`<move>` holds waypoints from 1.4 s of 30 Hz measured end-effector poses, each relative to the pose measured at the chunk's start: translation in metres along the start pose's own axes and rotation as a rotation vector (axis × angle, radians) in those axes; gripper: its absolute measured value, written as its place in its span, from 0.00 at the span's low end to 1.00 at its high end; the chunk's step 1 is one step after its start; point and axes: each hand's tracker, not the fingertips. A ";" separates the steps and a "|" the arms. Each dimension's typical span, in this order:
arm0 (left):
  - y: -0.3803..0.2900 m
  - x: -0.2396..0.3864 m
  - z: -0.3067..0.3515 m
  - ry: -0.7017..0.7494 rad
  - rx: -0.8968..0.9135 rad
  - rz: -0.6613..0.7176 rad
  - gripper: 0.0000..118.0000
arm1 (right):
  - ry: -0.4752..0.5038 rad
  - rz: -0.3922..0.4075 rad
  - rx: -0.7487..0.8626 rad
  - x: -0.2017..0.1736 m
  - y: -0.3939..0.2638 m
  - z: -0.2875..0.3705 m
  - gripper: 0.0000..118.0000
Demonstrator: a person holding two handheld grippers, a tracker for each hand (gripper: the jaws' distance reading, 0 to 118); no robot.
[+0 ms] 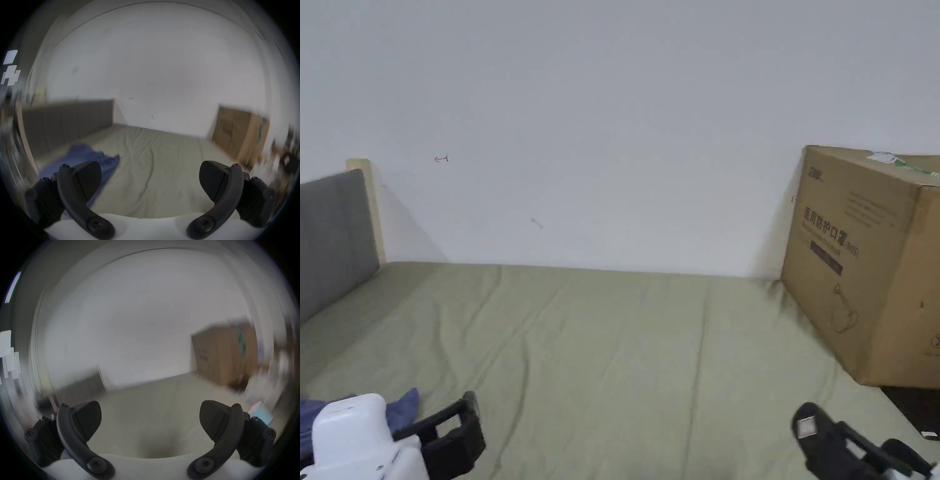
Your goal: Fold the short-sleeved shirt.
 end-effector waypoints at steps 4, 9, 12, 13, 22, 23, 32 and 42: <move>-0.015 0.003 0.001 -0.066 0.030 -0.220 1.00 | -0.163 0.515 -0.066 -0.011 -0.016 -0.006 1.00; -0.022 0.012 0.000 -0.121 0.021 -0.210 1.00 | -0.159 0.524 -0.106 -0.030 -0.023 -0.004 1.00; -0.023 0.017 0.001 -0.131 0.002 -0.195 1.00 | -0.160 0.504 -0.103 -0.044 -0.022 0.002 1.00; -0.024 0.017 0.001 -0.136 0.002 -0.194 1.00 | -0.166 0.505 -0.102 -0.047 -0.019 0.002 1.00; -0.030 0.028 0.010 -0.153 0.038 -0.226 1.00 | -0.170 0.530 -0.101 -0.033 -0.013 0.002 1.00; -0.029 0.028 0.011 -0.156 0.040 -0.227 1.00 | -0.168 0.531 -0.100 -0.033 -0.013 0.003 1.00; -0.026 0.031 0.017 -0.163 0.069 -0.242 1.00 | -0.128 0.549 -0.059 -0.048 -0.013 0.011 1.00; -0.023 0.030 0.020 -0.170 0.067 -0.235 1.00 | -0.120 0.573 -0.061 -0.045 -0.016 0.010 1.00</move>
